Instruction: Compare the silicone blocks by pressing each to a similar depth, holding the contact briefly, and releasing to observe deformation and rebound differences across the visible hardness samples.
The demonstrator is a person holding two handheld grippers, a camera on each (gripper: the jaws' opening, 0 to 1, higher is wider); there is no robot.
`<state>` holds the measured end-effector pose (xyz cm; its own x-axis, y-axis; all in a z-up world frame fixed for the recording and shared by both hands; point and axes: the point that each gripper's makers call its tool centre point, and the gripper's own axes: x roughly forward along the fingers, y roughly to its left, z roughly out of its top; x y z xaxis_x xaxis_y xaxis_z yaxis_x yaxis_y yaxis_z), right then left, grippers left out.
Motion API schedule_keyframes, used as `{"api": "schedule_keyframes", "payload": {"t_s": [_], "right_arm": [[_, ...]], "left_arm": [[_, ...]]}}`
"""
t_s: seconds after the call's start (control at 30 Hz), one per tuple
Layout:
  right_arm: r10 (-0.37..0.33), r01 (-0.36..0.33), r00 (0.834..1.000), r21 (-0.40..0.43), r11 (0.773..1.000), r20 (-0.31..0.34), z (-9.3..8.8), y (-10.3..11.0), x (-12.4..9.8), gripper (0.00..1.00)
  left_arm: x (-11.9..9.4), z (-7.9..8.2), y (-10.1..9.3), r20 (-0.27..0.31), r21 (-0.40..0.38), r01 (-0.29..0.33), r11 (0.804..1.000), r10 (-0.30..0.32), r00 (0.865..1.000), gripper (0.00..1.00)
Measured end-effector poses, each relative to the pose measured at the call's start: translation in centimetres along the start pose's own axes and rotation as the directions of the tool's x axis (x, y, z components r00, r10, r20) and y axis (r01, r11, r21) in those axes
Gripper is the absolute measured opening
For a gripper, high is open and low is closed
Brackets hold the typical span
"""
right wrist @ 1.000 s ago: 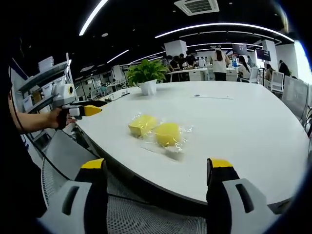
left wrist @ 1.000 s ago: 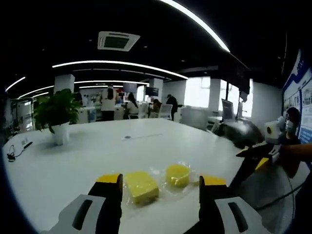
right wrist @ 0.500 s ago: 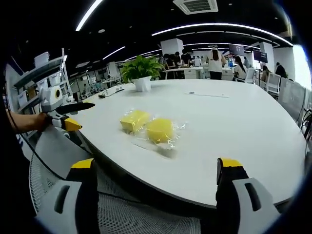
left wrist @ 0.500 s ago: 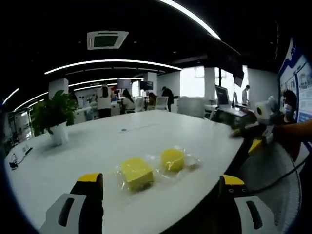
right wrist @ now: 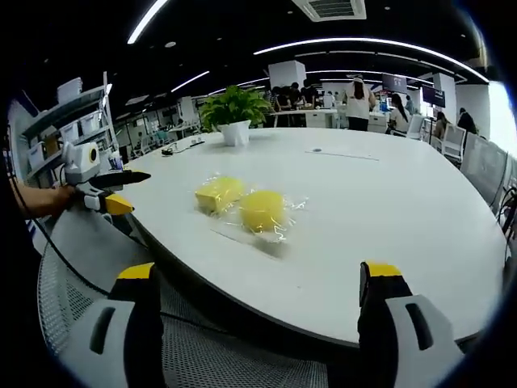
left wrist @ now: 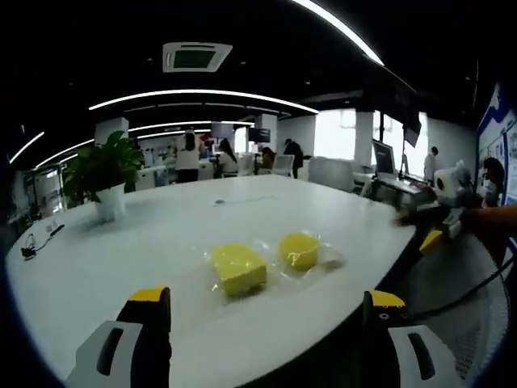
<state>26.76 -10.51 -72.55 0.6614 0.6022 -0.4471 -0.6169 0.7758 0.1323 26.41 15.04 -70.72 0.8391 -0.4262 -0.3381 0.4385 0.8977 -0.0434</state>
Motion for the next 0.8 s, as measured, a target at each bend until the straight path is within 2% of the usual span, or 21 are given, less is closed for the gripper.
{"api": "schedule_keyframes", "payload": {"t_s": [0.07, 0.2, 0.37, 0.5, 0.8], "right_arm": [[-0.006, 0.006, 1.000, -0.005, 1.000, -0.005, -0.16, -0.21, 0.07, 0.96], [-0.007, 0.007, 1.000, -0.008, 1.000, 0.011, 0.09, -0.25, 0.09, 0.96], [-0.027, 0.025, 0.999, -0.072, 0.997, -0.025, -0.64, -0.58, 0.36, 0.96], [-0.017, 0.017, 1.000, -0.058, 0.998, -0.004, -0.28, -0.46, 0.27, 0.96], [-0.005, 0.004, 1.000, -0.059, 0.998, -0.016, -0.77, -0.37, 0.26, 0.96]], "left_arm": [[0.02, 0.12, 0.08, 0.008, -0.028, 0.003, 1.000, -0.003, 1.000, 1.00], [0.08, -0.08, 0.17, 0.002, -0.018, -0.002, 1.000, 0.002, 1.000, 1.00], [0.21, -0.07, 0.45, 0.002, -0.027, -0.011, 1.000, 0.011, 1.000, 1.00], [0.21, -0.12, 0.31, 0.001, -0.020, -0.005, 1.000, 0.005, 1.000, 1.00], [0.16, -0.30, 0.48, -0.005, -0.009, -0.015, 1.000, 0.015, 1.000, 1.00]]}}
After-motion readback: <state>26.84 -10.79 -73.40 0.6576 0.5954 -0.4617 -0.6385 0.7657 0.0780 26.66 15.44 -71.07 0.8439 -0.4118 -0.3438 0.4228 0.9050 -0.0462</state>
